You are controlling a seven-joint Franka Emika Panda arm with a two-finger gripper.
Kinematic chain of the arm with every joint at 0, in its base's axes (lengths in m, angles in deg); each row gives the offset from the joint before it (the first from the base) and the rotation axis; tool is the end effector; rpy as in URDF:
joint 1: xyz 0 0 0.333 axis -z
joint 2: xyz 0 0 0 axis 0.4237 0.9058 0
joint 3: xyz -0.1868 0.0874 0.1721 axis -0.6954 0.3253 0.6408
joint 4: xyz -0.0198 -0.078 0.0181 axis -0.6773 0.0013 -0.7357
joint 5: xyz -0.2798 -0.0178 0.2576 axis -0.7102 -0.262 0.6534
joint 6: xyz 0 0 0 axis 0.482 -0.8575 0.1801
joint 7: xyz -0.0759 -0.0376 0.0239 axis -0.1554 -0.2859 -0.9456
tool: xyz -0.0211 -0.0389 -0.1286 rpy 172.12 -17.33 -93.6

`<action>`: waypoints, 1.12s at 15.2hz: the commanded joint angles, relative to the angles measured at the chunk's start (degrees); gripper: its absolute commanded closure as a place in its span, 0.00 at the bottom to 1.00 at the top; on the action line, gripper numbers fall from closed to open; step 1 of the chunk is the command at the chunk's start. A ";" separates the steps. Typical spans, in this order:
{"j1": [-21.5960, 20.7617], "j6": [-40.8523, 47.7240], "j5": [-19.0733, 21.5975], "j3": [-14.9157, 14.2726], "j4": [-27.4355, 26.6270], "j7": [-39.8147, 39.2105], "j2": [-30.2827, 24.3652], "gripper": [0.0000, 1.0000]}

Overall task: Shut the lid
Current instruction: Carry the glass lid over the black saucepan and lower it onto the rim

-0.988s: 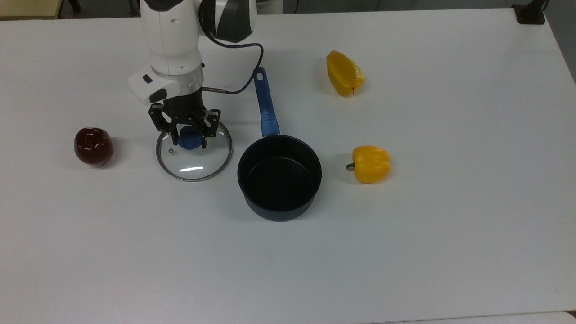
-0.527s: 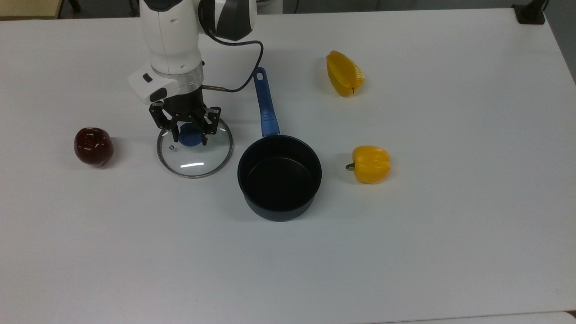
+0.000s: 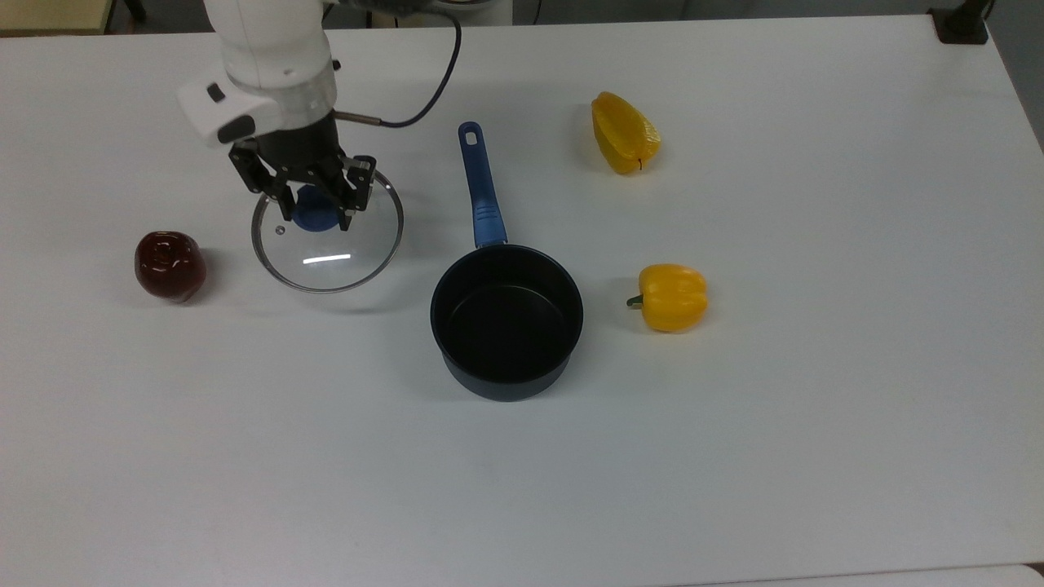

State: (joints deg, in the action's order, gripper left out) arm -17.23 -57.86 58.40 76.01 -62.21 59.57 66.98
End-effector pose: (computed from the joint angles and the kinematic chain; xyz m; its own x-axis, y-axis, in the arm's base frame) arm 0.6358 -0.0649 0.3753 0.9829 -0.0939 0.1581 -0.1027 -0.9935 0.0481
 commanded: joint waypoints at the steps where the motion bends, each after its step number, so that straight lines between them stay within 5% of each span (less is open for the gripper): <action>1: -5.09 8.91 -1.07 0.19 10.14 4.25 2.24 0.52; 8: -11.69 8.68 -1.07 0.19 18.33 3.72 7.51 0.52; 17: -14.69 -3.37 -2.03 0.28 17.72 3.72 12.79 0.52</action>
State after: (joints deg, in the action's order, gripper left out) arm -30.24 -60.67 58.39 76.55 -45.75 62.81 78.98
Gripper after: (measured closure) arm 0.392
